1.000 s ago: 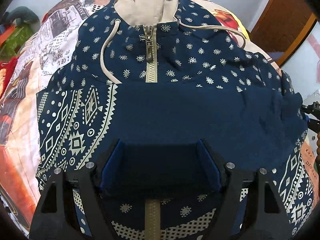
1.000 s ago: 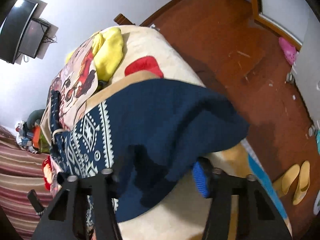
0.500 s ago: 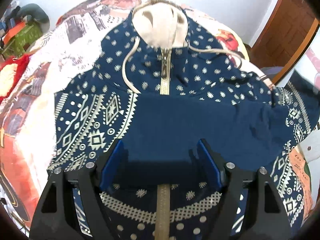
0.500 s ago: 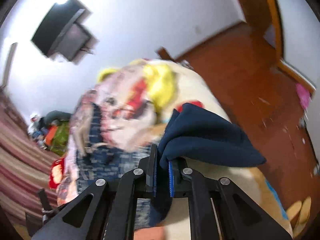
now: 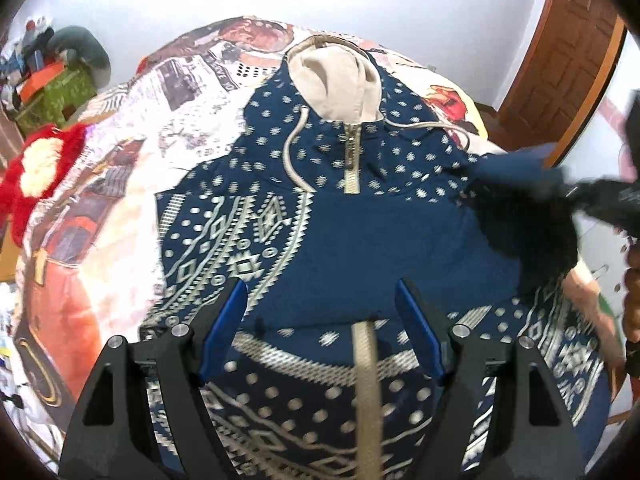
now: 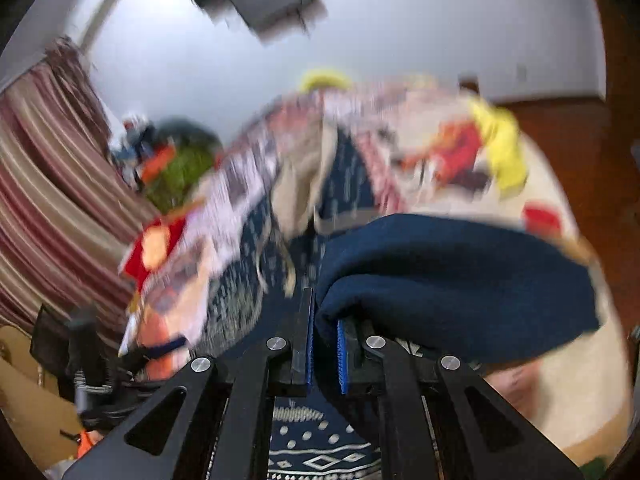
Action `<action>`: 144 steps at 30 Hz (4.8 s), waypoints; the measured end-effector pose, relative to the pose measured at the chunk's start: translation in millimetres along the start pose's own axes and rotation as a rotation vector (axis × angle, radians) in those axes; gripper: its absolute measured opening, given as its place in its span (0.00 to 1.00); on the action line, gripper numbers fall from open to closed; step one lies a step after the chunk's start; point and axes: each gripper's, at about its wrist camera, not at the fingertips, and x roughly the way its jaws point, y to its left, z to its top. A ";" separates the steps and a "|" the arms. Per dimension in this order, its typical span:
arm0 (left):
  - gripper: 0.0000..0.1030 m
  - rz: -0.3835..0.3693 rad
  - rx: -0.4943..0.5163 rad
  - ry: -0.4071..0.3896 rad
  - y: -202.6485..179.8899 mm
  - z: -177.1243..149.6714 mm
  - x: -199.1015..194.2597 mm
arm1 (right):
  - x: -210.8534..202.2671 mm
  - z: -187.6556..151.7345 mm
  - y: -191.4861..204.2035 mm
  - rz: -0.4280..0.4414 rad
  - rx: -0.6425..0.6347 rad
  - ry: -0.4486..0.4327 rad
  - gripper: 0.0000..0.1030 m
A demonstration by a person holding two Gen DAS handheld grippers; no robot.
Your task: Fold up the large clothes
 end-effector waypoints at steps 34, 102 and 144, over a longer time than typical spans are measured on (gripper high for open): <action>0.88 -0.052 0.156 0.272 -109.6 49.6 126.1 | 26.5 -67.2 -47.3 0.024 -0.014 0.439 0.07; 0.68 -0.030 0.026 0.169 43.4 0.1 42.2 | 23.9 -40.1 -36.9 -0.323 -0.109 0.235 0.84; 0.54 0.265 -0.152 0.131 166.1 -48.7 5.9 | 24.4 -54.6 -21.1 -0.416 -0.165 0.268 0.99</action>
